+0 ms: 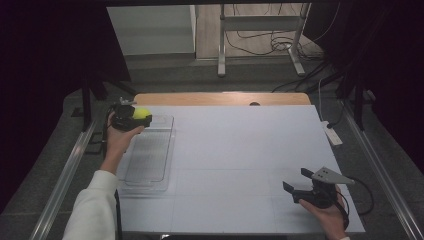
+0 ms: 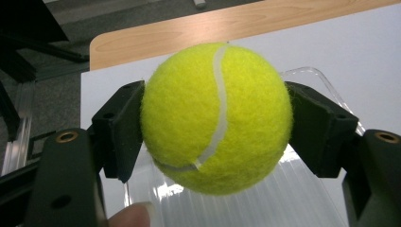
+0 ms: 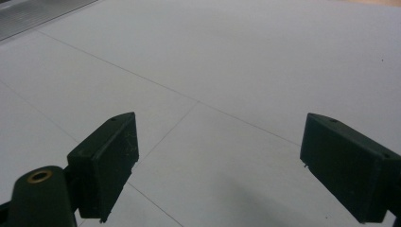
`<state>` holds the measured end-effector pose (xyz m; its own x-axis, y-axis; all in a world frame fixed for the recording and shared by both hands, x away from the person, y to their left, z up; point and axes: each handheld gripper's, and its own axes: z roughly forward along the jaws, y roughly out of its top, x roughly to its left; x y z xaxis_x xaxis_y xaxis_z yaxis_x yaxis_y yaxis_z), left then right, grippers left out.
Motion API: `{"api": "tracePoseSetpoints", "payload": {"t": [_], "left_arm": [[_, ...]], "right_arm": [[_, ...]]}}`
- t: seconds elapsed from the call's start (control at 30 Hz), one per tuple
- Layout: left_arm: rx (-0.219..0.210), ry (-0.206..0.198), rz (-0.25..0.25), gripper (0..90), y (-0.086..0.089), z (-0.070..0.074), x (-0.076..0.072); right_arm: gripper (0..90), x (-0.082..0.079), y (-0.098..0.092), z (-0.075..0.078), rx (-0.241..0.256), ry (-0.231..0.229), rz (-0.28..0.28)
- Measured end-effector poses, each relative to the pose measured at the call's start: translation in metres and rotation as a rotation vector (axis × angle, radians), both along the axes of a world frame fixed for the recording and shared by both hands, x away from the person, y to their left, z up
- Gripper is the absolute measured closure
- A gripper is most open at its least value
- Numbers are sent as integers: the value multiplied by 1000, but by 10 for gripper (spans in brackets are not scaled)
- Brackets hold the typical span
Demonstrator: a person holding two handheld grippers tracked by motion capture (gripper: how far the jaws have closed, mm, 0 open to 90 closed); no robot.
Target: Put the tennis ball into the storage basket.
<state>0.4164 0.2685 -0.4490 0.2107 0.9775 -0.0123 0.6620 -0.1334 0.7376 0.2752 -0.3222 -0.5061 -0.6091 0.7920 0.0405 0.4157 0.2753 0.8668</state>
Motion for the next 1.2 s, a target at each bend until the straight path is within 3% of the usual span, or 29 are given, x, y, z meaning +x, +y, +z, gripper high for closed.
{"api": "tracePoseSetpoints", "payload": {"t": [0.73, 1.2], "left_arm": [[28, 68, 22, 275, 3, -16, 5], [51, 107, 9, 275, -1, -24, 7]], "right_arm": [[124, 0, -1, 0, 0, 1, 1], [124, 0, 0, 0, -2, -1, 3]]}}
